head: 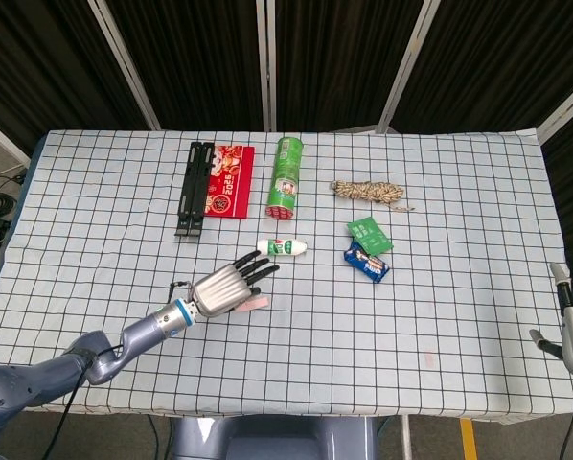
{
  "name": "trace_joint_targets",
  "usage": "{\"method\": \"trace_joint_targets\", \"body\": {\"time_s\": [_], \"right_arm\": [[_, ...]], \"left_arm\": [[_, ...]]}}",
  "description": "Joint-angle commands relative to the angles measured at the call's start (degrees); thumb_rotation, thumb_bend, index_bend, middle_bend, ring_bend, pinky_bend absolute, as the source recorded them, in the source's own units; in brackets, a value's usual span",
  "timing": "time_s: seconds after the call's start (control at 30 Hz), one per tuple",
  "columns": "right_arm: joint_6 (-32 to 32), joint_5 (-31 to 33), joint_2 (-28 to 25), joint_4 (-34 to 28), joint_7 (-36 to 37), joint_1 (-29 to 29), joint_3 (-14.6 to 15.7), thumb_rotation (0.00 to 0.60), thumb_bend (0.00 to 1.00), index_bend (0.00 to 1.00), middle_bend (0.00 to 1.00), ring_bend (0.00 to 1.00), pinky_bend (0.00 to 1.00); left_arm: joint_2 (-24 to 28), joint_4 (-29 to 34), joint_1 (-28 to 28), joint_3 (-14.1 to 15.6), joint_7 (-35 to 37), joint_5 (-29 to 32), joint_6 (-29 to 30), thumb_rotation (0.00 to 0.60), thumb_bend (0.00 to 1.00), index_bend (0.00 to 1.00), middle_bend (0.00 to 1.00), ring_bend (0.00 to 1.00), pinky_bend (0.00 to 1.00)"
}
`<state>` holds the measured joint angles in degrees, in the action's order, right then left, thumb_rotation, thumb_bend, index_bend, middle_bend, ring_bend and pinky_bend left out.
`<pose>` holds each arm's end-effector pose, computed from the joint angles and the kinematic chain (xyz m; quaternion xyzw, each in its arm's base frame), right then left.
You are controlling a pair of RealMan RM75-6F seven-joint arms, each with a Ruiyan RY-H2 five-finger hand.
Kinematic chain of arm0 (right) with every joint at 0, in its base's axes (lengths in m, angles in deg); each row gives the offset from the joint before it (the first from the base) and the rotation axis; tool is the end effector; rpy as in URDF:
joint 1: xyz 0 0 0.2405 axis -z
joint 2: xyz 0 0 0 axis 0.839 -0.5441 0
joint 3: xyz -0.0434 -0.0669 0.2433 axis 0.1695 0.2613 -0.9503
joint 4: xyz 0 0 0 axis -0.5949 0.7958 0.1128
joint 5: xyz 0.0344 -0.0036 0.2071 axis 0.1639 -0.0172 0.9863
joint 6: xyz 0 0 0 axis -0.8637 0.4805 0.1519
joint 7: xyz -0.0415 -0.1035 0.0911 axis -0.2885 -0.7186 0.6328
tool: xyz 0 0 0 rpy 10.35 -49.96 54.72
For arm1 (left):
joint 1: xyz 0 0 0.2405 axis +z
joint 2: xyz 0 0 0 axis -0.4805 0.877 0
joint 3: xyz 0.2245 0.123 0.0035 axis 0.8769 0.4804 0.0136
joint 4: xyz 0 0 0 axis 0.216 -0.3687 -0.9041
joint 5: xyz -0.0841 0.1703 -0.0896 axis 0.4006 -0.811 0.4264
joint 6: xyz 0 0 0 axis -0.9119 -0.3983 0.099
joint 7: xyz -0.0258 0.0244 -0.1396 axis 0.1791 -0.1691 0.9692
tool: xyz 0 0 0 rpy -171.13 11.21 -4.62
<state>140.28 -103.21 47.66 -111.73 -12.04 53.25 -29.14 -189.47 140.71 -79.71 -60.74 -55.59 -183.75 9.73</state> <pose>-0.3343 -0.1923 0.1808 0.5635 -0.3277 0.3304 0.6826 -0.1405 0.3432 -0.0732 -0.8755 -0.1297 -0.3855 0.2607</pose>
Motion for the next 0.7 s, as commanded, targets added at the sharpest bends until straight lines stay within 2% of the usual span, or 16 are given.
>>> {"method": "trace_joint_targets", "body": {"time_s": [0.03, 0.13, 0.33, 0.5, 0.7], "right_arm": [[-1.6, 0.1, 0.1, -0.5, 1.2, -0.5, 0.3, 0.600, 0.00, 0.00, 0.00, 0.00, 0.00], [-4.2, -0.3, 0.0, -0.8, 4.1, -1.7, 0.6, 0.600, 0.00, 0.00, 0.00, 0.00, 0.00], [-15.0, -1.8, -2.7, -2.7, 17.4, -7.5, 0.1, 0.600, 0.00, 0.01, 0.00, 0.00, 0.00], [-22.6, -0.7, -3.2, -4.9, 25.6, -12.8, -1.9, 0.600, 0.00, 0.15, 0.00, 0.00, 0.00], [-29.1, 2.8, -1.0, -8.1, 26.3, -18.6, -4.3, 0.600, 0.02, 0.24, 0.00, 0.00, 0.00]], "left_arm": [[1.1, 1.9, -0.2, -1.6, 1.0, 1.3, 1.1, 0.600, 0.57, 0.79, 0.00, 0.00, 0.00], [2.6, 4.2, -0.7, -2.9, 1.1, 2.2, 1.3, 0.600, 0.57, 0.83, 0.00, 0.00, 0.00], [7.8, 14.1, -2.0, -8.1, 1.3, 7.6, -0.5, 0.600, 0.57, 0.86, 0.00, 0.00, 0.00], [12.5, 22.7, -3.0, -12.9, -2.8, 13.4, -3.4, 0.600, 0.57, 0.86, 0.00, 0.00, 0.00], [16.1, 29.1, -4.3, -17.7, -8.3, 20.1, -6.3, 0.600, 0.57, 0.86, 0.00, 0.00, 0.00]]}}
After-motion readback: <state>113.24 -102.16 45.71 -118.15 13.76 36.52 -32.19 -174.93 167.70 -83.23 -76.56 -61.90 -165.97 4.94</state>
